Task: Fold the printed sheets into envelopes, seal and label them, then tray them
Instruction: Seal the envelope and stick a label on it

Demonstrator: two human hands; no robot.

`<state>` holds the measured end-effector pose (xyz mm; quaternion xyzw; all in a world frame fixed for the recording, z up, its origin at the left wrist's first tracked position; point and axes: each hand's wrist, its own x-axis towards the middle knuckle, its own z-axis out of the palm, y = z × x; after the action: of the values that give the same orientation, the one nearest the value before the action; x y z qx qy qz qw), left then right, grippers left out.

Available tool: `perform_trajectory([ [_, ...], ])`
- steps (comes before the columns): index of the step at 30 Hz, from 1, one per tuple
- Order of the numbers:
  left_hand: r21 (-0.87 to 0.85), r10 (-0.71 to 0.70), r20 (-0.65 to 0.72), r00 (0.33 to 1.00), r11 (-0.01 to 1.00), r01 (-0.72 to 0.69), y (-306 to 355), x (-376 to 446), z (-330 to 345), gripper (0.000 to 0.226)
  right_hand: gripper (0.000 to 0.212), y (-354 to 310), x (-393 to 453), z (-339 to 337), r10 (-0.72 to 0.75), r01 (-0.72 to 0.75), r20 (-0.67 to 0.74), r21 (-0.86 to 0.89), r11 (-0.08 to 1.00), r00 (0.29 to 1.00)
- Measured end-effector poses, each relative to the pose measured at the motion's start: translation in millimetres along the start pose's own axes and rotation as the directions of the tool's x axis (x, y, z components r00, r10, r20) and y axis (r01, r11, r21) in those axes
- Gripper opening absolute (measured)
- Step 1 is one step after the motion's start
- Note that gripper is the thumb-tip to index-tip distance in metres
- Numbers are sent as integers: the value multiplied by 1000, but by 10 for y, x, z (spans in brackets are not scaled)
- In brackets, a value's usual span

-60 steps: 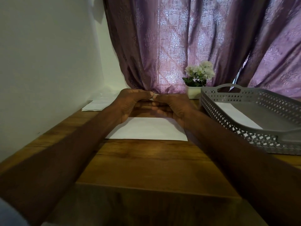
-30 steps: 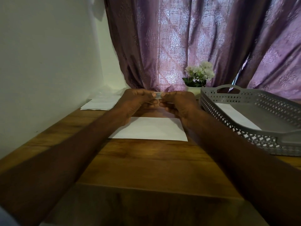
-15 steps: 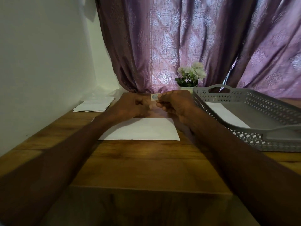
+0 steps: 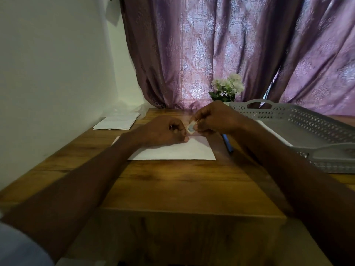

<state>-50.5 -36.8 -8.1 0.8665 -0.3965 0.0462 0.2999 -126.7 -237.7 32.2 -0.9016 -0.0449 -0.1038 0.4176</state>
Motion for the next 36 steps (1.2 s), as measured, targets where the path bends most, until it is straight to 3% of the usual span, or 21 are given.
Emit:
perform_trajectory([
  [5,-36,40,40,998,999,-38,126,13,26,9,15,-133,-164,-239,20,51,287,-237,970,958],
  [10,-14,74,142,987,997,-73,292,-33,69,26,8,-193,-263,-248,109,35,423,-317,948,899],
  [16,-6,7,233,972,1000,-6,344,-92,83,39,18,-196,-253,-218,242,-60,435,-391,918,867],
  [22,-4,6,251,968,1000,-5,396,-117,66,40,9,-244,-282,-153,246,-47,439,-416,908,864],
  [36,-11,16,242,970,1000,-14,265,-64,114,38,17,-252,-370,-95,199,5,380,-472,882,903],
])
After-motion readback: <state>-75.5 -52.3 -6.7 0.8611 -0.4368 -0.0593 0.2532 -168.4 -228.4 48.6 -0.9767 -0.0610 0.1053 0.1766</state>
